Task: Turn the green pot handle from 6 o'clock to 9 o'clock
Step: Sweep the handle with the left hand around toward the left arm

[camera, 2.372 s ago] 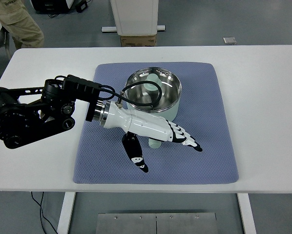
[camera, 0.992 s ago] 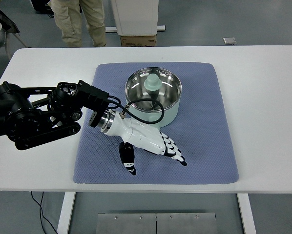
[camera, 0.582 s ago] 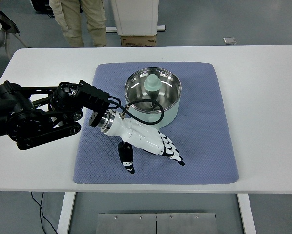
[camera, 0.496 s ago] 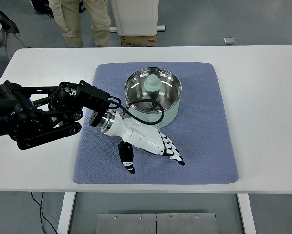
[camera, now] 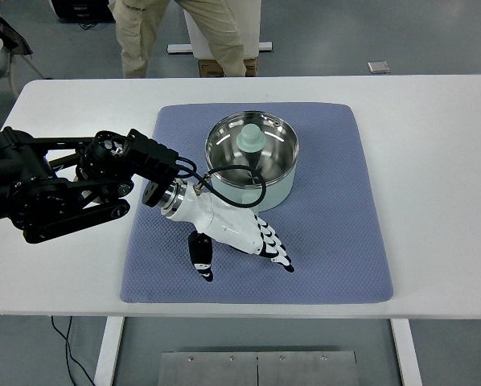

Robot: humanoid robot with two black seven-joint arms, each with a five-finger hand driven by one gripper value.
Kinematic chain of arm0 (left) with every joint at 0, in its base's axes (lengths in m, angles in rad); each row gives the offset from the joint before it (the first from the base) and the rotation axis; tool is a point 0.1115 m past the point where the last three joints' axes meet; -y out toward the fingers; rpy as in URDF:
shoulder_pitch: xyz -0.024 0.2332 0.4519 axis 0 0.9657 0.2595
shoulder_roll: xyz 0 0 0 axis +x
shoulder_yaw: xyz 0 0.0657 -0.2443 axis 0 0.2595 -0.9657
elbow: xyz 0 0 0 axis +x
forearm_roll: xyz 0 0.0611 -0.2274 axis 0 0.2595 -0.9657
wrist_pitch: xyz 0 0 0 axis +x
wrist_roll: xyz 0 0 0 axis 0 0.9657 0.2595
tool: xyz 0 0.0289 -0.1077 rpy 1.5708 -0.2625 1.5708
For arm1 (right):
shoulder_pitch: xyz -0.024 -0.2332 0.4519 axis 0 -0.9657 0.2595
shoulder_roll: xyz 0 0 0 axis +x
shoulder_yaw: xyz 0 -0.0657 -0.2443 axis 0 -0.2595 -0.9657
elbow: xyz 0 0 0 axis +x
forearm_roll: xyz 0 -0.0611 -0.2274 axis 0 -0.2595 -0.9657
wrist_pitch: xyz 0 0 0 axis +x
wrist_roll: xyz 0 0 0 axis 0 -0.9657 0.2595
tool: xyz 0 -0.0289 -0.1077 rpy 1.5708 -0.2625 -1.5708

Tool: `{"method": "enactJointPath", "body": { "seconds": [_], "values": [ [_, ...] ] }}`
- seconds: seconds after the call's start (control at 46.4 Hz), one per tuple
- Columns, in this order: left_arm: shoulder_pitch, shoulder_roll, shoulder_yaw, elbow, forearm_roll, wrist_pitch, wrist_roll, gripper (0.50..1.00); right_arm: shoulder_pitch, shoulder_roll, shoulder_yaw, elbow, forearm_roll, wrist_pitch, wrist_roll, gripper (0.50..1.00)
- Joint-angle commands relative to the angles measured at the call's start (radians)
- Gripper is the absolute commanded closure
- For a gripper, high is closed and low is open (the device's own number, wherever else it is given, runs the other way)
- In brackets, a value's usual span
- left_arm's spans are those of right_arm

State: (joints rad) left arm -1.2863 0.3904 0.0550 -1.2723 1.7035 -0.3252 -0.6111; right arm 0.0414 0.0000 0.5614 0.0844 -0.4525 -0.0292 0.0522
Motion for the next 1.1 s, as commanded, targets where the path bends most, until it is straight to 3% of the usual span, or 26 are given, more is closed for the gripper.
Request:
{"method": "enactJointPath", "body": {
  "seconds": [0.0, 1.078],
  "values": [
    [-0.004, 0.001, 0.006, -0.001, 0.010, 0.000, 0.000, 0.500, 0.000, 0.000, 0.000, 0.000, 0.000, 0.000, 0.000, 0.500],
    [-0.085, 0.058, 0.059, -0.007, 0.114, -0.001, 0.000, 0.500, 0.000, 0.000, 0.000, 0.000, 0.000, 0.000, 0.000, 0.500]
  ]
}}
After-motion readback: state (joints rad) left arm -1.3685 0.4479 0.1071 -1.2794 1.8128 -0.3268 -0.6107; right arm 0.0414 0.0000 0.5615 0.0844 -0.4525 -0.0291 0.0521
